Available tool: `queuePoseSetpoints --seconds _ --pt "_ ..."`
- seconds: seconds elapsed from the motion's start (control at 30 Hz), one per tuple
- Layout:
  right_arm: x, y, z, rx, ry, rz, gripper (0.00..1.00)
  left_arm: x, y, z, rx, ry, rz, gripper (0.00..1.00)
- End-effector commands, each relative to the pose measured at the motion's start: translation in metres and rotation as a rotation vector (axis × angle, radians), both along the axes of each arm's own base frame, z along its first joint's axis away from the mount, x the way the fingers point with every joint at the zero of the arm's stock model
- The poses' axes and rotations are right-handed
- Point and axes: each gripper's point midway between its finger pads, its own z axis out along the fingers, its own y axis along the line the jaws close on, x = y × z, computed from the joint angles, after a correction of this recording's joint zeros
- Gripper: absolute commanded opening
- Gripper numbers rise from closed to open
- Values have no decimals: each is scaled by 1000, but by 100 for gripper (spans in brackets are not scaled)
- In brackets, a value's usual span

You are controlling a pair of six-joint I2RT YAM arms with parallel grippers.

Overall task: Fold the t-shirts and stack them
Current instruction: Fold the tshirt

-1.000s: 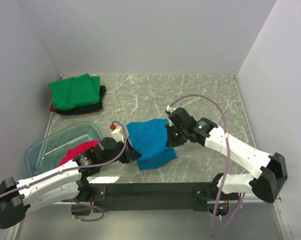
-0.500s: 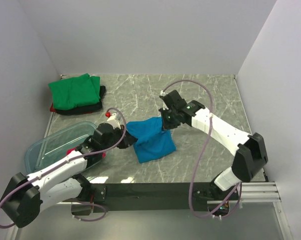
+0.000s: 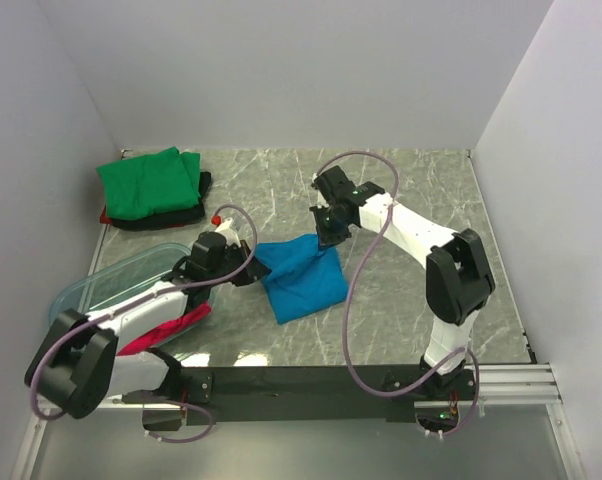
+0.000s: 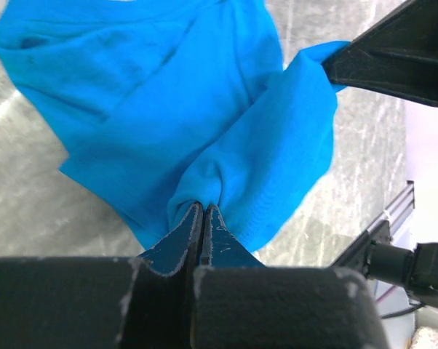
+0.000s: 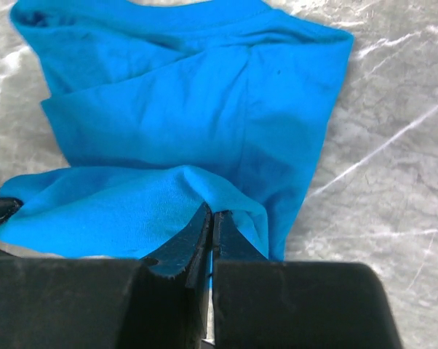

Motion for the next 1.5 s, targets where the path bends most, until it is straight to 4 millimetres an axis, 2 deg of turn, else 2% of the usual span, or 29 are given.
queuePoseSetpoints --seconds 0.0,0.33,0.4,0.43,0.47,0.53,0.57,0.6,0.63,0.67,0.7,0.73,0.77,0.8,0.83,0.9,0.93,1.1,1.13,1.17,1.2,1.23,1.27,1.33,1.37,1.4,1.43,1.47 --pt "25 6 10 25 -52 3 0 21 -6 18 -30 -85 -28 1" --pt "63 7 -7 43 -22 -44 1 55 9 -10 54 -35 46 1" --pt "75 6 -3 56 -42 -65 17 69 17 -13 99 -38 99 11" --pt "81 5 3 63 -57 -78 22 73 23 -14 114 -27 122 30" --pt "87 3 12 69 -89 -96 32 80 25 -7 117 -39 138 36" --pt "91 -2 25 77 -127 -123 59 86 33 1 145 -56 177 46" --pt "93 -4 45 100 -179 -141 67 92 34 16 141 -89 192 49" --pt "94 -9 53 94 -214 -160 67 96 40 23 159 -110 225 52" --pt "87 -13 52 91 -216 -165 68 97 44 29 168 -122 242 58" --pt "85 -14 72 124 -267 -167 68 96 47 39 172 -139 255 61" --pt "79 -13 77 143 -271 -150 68 96 50 43 176 -147 268 63" --pt "69 -14 70 143 -248 -134 68 95 53 46 180 -153 280 66" --pt "61 -12 77 165 -259 -109 67 91 54 50 172 -161 282 68" --pt "53 -8 76 184 -244 -84 66 89 54 50 169 -161 279 69" --pt "41 -6 64 179 -213 -64 66 86 53 49 163 -154 267 71" --pt "28 0 55 191 -184 -26 65 78 52 41 153 -137 255 72" --pt "13 11 44 210 -144 19 64 72 51 33 150 -119 238 72" --pt "-11 41 2 207 -41 117 63 53 42 17 89 -83 183 72" --pt "-7 46 2 215 -33 122 63 52 41 18 76 -90 176 72" --pt "-8 50 -17 201 22 133 61 47 41 13 72 -79 170 72" --pt "-4 52 -23 193 33 129 61 44 39 12 62 -69 161 72" --pt "8 56 -20 193 15 119 61 40 40 10 58 -66 156 72" --pt "12 53 -38 146 48 100 61 38 39 9 56 -63 153 72" --pt "33 51 -46 117 52 66 61 32 40 8 51 -59 144 72" --pt "42 49 -46 108 49 42 61 31 39 9 45 -60 142 72" --pt "56 39 -49 74 28 -1 61 29 40 8 48 -56 143 72" --pt "70 38 -40 74 3 -25 61 27 41 9 43 -60 143 72" --pt "78 32 -45 57 2 -58 62 25 41 10 45 -58 140 72"
